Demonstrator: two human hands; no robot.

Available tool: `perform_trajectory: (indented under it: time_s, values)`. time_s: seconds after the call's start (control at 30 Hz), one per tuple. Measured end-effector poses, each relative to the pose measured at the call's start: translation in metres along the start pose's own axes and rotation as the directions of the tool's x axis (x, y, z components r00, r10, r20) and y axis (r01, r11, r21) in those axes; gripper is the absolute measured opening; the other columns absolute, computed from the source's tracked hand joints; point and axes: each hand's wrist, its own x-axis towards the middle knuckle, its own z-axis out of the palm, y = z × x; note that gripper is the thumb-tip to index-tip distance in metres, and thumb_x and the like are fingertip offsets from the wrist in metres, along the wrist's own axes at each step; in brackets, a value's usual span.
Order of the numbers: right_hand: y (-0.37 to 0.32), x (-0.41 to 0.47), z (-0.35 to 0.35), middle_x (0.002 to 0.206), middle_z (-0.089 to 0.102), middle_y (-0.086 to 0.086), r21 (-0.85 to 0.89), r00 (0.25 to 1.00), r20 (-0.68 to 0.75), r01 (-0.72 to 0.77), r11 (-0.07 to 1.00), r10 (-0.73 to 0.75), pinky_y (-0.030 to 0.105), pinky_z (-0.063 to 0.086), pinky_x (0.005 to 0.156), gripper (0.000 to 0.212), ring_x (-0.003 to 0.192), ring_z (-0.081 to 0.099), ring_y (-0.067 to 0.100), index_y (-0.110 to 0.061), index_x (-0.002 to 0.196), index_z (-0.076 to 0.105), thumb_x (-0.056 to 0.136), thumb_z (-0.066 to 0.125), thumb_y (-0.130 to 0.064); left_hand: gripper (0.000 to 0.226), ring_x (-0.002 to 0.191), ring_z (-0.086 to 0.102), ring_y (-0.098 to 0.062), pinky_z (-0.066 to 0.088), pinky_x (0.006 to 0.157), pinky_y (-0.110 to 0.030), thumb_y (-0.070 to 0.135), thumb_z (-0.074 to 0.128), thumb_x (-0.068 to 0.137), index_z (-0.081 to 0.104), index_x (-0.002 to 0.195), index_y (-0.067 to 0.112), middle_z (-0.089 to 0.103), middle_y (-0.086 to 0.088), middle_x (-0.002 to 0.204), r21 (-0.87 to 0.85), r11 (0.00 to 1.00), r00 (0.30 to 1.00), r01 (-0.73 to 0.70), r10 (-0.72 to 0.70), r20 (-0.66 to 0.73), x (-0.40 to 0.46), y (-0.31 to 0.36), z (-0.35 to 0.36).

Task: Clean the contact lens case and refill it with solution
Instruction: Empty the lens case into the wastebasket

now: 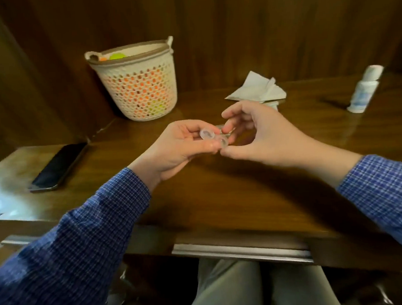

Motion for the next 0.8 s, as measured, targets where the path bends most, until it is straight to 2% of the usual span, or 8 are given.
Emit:
perform_trajectory:
  time_s: [0.07,0.27,0.33,0.4,0.47,0.63,0.7,0.8]
  values:
    - [0.016,-0.003,-0.010,0.102,0.070,-0.013,0.000,0.999,-0.052,-0.016,1.000,0.016,0.011,0.057,0.077,0.060,0.087,0.072,-0.002,-0.026,0.126,0.057,0.076,0.090,-0.031,0.030,0.098,0.075,-0.020,0.061,0.079,-0.024,0.005,0.078,0.077,0.075,0.107,0.005,0.077,-0.014,0.108,-0.005,1.000,0.999,0.018,-0.017,0.032,0.022,-0.005,0.012]
    - [0.057,-0.001,-0.034,0.093,0.075,-0.006,0.022,0.993,-0.101,-0.064,0.998,0.066,0.028,0.063,0.078,0.059,0.082,0.075,0.008,-0.021,0.127,0.059,0.076,0.090,-0.022,0.028,0.095,0.073,-0.018,0.062,0.076,-0.024,0.008,0.078,0.079,0.076,0.106,0.007,0.077,-0.011,0.106,0.048,0.992,0.986,0.116,-0.121,0.116,0.071,-0.013,0.030]
    - [0.070,0.000,-0.039,0.092,0.075,-0.007,0.016,0.993,-0.077,-0.089,0.996,0.090,0.025,0.063,0.078,0.061,0.082,0.074,0.008,-0.021,0.128,0.058,0.076,0.089,-0.017,0.024,0.092,0.074,-0.016,0.062,0.075,-0.024,0.007,0.078,0.083,0.077,0.106,0.011,0.078,-0.006,0.103,0.222,0.973,0.990,0.070,-0.095,0.106,0.081,-0.014,0.031]
    - [0.081,0.000,-0.043,0.091,0.074,-0.008,0.014,0.992,-0.029,-0.126,0.992,0.126,0.021,0.061,0.079,0.063,0.083,0.074,0.007,-0.022,0.130,0.057,0.076,0.089,-0.014,0.024,0.087,0.074,-0.010,0.060,0.073,-0.021,0.008,0.080,0.084,0.078,0.106,0.016,0.078,0.003,0.097,0.456,0.890,0.994,-0.018,-0.031,0.101,0.087,-0.017,0.030]
    - [0.091,0.000,-0.044,0.091,0.074,-0.007,0.012,0.986,0.034,-0.161,0.987,0.161,0.021,0.061,0.081,0.066,0.084,0.074,0.008,-0.024,0.131,0.056,0.075,0.089,-0.013,0.022,0.074,0.069,-0.002,0.054,0.062,-0.014,0.014,0.082,0.083,0.078,0.104,0.019,0.076,0.011,0.092,0.590,0.804,0.990,-0.072,-0.016,0.143,0.088,-0.021,0.028]
    - [0.099,0.004,-0.037,0.099,0.071,-0.021,-0.064,0.969,0.157,-0.181,0.981,0.189,0.013,0.057,0.074,0.067,0.086,0.071,0.003,-0.033,0.130,0.054,0.076,0.089,-0.018,0.020,0.073,0.066,-0.011,0.050,0.056,-0.013,0.022,0.086,0.079,0.079,0.097,0.026,0.072,0.015,0.090,0.724,0.677,0.980,-0.131,-0.023,0.198,0.085,-0.034,0.031]
    - [0.099,0.005,-0.038,0.098,0.071,-0.023,-0.080,0.965,0.174,-0.185,0.980,0.196,0.012,0.055,0.071,0.065,0.086,0.070,0.001,-0.034,0.130,0.054,0.076,0.089,-0.020,0.020,0.073,0.066,-0.016,0.051,0.056,-0.015,0.022,0.085,0.079,0.078,0.097,0.026,0.072,0.012,0.087,0.715,0.689,0.983,-0.118,-0.023,0.185,0.083,-0.037,0.030]
    - [0.099,0.004,-0.039,0.100,0.072,-0.022,-0.070,0.956,0.193,-0.210,0.975,0.220,0.012,0.055,0.073,0.064,0.086,0.070,0.002,-0.035,0.130,0.054,0.078,0.088,-0.022,0.019,0.066,0.061,-0.008,0.049,0.057,-0.013,0.021,0.085,0.079,0.078,0.097,0.024,0.071,0.004,0.080,0.691,0.716,0.984,-0.099,-0.033,0.175,0.082,-0.038,0.029]
